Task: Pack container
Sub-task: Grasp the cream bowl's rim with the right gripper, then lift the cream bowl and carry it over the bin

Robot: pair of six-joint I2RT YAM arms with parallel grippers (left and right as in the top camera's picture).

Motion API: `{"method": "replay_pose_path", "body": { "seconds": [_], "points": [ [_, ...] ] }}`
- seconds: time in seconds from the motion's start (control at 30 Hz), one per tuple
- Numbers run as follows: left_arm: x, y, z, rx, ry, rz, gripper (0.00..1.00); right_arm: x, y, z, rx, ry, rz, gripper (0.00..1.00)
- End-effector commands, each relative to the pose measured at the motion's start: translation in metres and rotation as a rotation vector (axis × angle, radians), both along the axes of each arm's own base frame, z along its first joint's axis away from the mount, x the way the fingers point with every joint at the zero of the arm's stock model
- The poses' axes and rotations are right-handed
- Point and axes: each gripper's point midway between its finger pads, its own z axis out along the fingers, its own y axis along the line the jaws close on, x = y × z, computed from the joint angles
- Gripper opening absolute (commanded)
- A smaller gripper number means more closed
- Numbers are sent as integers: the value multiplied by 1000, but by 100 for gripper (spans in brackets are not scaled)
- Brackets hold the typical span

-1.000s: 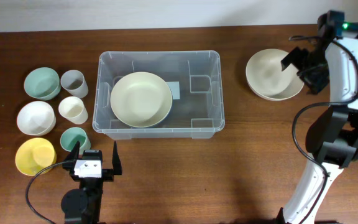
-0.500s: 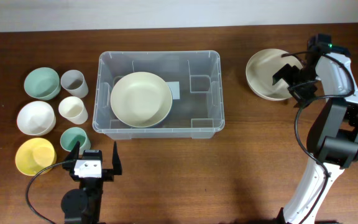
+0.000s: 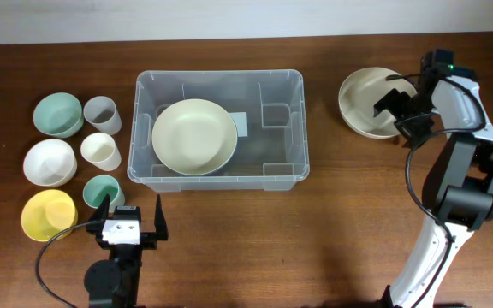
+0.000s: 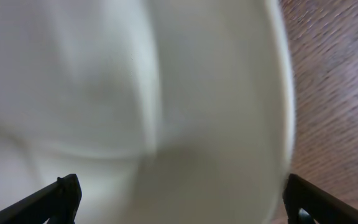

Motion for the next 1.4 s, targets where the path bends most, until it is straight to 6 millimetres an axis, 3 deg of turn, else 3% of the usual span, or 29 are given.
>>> {"method": "replay_pose_path", "body": {
  "seconds": [0.0, 0.13, 0.23, 0.67, 0.77, 0.83, 0.93, 1.03, 1.23, 1.33, 1.37],
  "points": [
    [0, 3, -3, -9, 8, 14, 100, -6, 1, -20, 16, 43, 3, 99],
    [0, 3, -3, -9, 8, 14, 100, -5, 1, -20, 15, 39, 3, 100],
    [0, 3, -3, -9, 8, 14, 100, -4, 1, -20, 14, 36, 3, 92],
    [0, 3, -3, -9, 8, 14, 100, 0, -1, -19, 14, 17, -1, 16],
    [0, 3, -3, -9, 8, 14, 100, 3, -4, -14, 14, 2, -6, 4],
    [0, 3, -3, -9, 8, 14, 100, 9, -5, -5, 34, -28, -10, 4],
    [0, 3, -3, -9, 8, 14, 100, 25, -5, 20, 92, -109, -16, 4],
    [0, 3, -3, -9, 8, 14, 100, 44, -5, 60, 162, -230, 4, 4],
    [0, 3, -3, -9, 8, 14, 100, 70, 7, 178, 260, -503, 96, 4],
    [0, 3, -3, -9, 8, 14, 100, 66, 40, 243, 291, -626, 238, 4],
    [0, 3, -3, -9, 8, 14, 100, 58, 66, 271, 295, -670, 329, 4]
  ]
}}
